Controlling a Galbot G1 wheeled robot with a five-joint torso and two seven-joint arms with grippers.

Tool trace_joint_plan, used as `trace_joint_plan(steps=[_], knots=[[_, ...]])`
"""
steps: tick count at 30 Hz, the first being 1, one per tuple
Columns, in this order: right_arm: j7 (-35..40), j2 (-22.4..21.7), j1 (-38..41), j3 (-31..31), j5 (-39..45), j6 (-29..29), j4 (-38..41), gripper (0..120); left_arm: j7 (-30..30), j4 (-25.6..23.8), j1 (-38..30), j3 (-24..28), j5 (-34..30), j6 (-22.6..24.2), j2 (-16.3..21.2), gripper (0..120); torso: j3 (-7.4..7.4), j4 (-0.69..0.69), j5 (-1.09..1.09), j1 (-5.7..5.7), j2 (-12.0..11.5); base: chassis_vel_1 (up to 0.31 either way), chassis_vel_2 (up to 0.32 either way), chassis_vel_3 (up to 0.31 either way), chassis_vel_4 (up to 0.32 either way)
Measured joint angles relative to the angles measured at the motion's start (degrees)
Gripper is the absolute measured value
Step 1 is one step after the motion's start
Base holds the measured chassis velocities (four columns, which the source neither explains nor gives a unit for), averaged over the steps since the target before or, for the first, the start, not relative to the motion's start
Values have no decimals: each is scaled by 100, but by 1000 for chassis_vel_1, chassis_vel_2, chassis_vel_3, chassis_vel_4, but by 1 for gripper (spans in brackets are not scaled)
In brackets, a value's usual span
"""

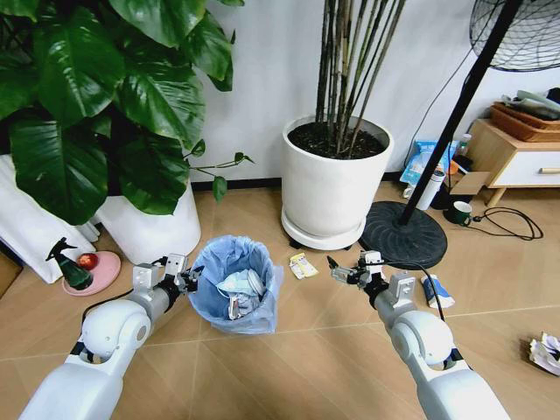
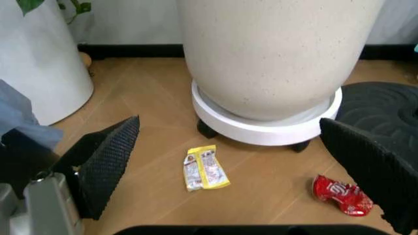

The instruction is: Pick up the trash bin and place the garbage on the floor into it.

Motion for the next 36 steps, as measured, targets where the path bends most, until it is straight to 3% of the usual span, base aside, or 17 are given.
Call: trace_joint_plan(steps=[17, 36], knots=[[-124, 80, -109, -15, -184, 35, -43, 100, 32, 33, 12, -8, 44, -38, -23, 0, 0, 0, 2, 0, 0, 8, 29, -3, -11], [-346, 262, -557, 50, -582, 187, -3, 100, 44, 81, -19, -22, 49, -46, -3, 0, 1, -1, 1, 1, 0, -98, 105, 92, -100]])
